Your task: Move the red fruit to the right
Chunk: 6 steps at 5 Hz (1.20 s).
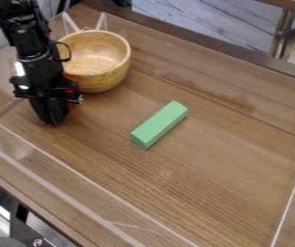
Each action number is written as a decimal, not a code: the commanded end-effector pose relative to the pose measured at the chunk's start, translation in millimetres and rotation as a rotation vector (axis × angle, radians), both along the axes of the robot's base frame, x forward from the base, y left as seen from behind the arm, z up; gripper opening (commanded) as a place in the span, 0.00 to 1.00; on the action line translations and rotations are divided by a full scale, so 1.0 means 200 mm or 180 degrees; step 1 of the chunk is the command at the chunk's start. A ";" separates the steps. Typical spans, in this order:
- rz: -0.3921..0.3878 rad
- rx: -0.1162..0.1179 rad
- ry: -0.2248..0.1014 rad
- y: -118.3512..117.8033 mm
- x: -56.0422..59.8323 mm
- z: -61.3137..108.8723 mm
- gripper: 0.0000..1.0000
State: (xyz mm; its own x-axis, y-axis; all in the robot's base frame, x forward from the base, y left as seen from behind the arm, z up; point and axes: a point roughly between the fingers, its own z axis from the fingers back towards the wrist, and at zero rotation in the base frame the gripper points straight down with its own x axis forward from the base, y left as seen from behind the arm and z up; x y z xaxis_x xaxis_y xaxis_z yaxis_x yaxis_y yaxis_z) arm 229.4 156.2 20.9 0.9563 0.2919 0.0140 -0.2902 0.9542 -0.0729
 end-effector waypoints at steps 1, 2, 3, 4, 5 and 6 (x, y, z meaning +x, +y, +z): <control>0.0016 0.0042 -0.0115 0.02 0.04 0.05 1.00; 0.0040 -0.0009 -0.0105 0.00 0.04 0.04 1.00; -0.0202 -0.0012 -0.0126 -0.01 0.05 0.10 0.00; -0.0175 0.0000 -0.0209 0.00 0.08 0.25 0.00; -0.0089 0.0034 -0.0387 -0.04 0.14 0.50 0.00; -0.0197 -0.0019 -0.0512 -0.15 0.20 0.65 0.00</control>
